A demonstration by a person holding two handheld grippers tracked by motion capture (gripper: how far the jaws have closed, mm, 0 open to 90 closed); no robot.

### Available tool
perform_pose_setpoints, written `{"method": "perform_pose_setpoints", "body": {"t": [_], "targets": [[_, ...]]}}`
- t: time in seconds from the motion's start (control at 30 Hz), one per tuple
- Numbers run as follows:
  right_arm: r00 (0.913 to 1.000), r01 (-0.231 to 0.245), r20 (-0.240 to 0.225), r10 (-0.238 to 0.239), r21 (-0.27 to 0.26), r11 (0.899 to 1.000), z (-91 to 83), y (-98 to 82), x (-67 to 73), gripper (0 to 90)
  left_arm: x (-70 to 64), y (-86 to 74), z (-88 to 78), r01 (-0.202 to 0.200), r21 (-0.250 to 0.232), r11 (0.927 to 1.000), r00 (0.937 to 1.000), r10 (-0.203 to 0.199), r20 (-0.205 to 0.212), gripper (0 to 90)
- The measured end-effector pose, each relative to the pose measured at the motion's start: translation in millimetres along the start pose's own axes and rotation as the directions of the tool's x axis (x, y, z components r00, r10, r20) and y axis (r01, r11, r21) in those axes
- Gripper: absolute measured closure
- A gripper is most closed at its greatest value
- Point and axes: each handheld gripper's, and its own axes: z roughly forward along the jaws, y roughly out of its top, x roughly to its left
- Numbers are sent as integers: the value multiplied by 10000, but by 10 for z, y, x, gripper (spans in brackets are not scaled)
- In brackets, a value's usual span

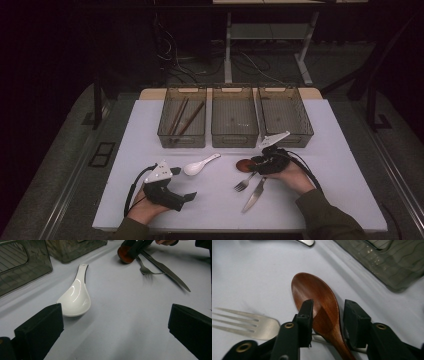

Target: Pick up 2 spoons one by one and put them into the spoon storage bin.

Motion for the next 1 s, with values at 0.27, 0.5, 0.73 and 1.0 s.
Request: {"method": "perform_pose_setpoints", "body": {"t": [0.27, 0.5, 0.73, 1.0], "targets": [[9988, 313, -382, -307, 141, 9994, -10, -1, 21, 693, -2, 0, 0, -28, 13, 10000, 10000, 28, 22, 0], [9972, 539, -526, -524, 270, 9982, -14, -2, 41, 757, -4, 2, -3, -15, 19, 10000, 10000, 15, 24, 0], [9948, 669, -795, -638, 366, 9971, -14, -2, 61, 818, -5, 3, -4, -18, 7, 10000, 10000, 17, 48, 0], [9955, 663, -699, -644, 253, 9975, -64, 14, 67, 819, -5, 4, -12, -28, -16, 10000, 10000, 28, 61, 0]]}}
